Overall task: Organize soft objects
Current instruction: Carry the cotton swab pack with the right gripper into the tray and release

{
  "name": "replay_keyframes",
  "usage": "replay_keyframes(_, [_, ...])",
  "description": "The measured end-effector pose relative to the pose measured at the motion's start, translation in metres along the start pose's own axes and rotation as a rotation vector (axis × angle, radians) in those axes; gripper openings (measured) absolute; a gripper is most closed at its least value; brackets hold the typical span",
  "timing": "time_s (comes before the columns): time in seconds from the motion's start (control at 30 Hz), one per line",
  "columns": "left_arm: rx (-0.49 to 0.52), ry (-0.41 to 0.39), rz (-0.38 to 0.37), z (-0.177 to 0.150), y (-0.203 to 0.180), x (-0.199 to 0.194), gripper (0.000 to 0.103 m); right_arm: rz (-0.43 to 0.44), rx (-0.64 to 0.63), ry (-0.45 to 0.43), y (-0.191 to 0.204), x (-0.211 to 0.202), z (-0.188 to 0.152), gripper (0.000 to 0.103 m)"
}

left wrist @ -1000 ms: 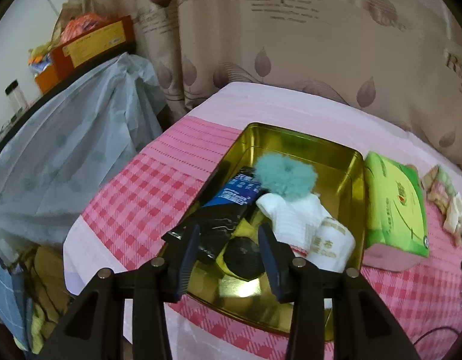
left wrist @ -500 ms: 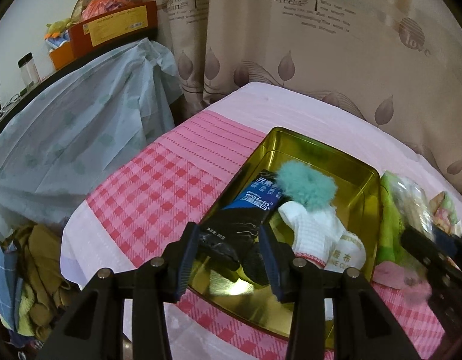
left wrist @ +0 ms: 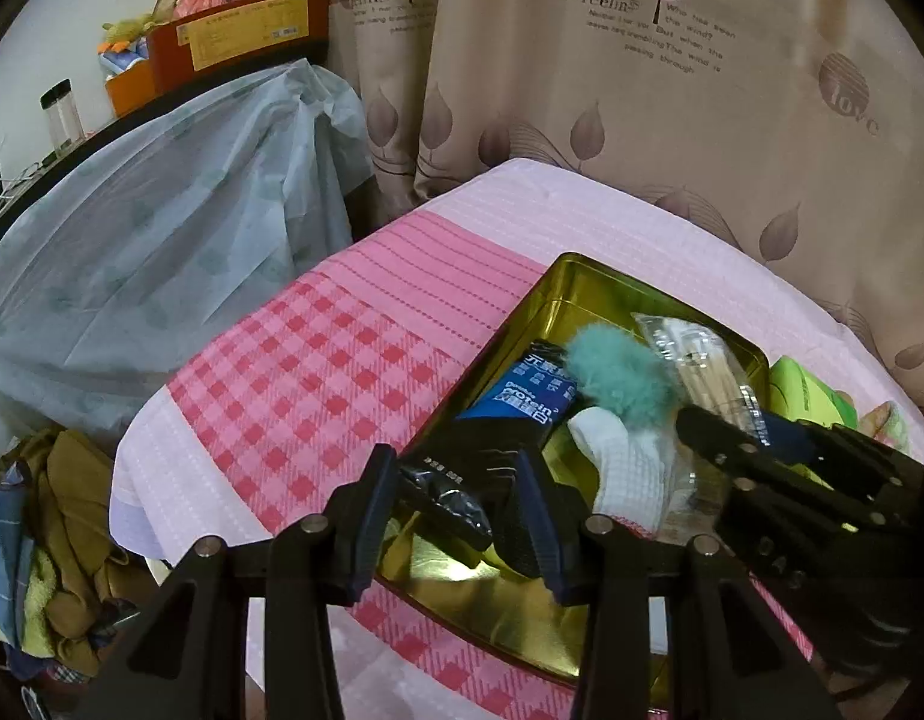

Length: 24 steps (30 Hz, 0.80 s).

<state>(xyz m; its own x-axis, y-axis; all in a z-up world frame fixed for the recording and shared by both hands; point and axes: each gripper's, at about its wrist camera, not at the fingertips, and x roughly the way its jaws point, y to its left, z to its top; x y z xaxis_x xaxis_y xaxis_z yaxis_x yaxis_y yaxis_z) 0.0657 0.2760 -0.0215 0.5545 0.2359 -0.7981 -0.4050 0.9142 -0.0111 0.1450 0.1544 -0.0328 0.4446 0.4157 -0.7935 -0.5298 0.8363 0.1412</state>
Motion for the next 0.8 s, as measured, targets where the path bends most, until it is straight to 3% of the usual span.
replay_keyframes(0.3, [0.024,0.006,0.001,-0.002,-0.004,0.003,0.042,0.014,0.023,-0.016,-0.004,-0.001,-0.002,0.040])
replay_keyframes(0.5, [0.036,0.000,0.008,-0.004,-0.007,0.002,0.042,-0.014,0.041,-0.083,-0.027,-0.033,-0.007,0.040])
replay_keyframes(0.8, [0.063,-0.016,0.025,-0.006,-0.013,0.001,0.042,-0.191,0.164,-0.092,-0.117,-0.059,-0.018,0.040])
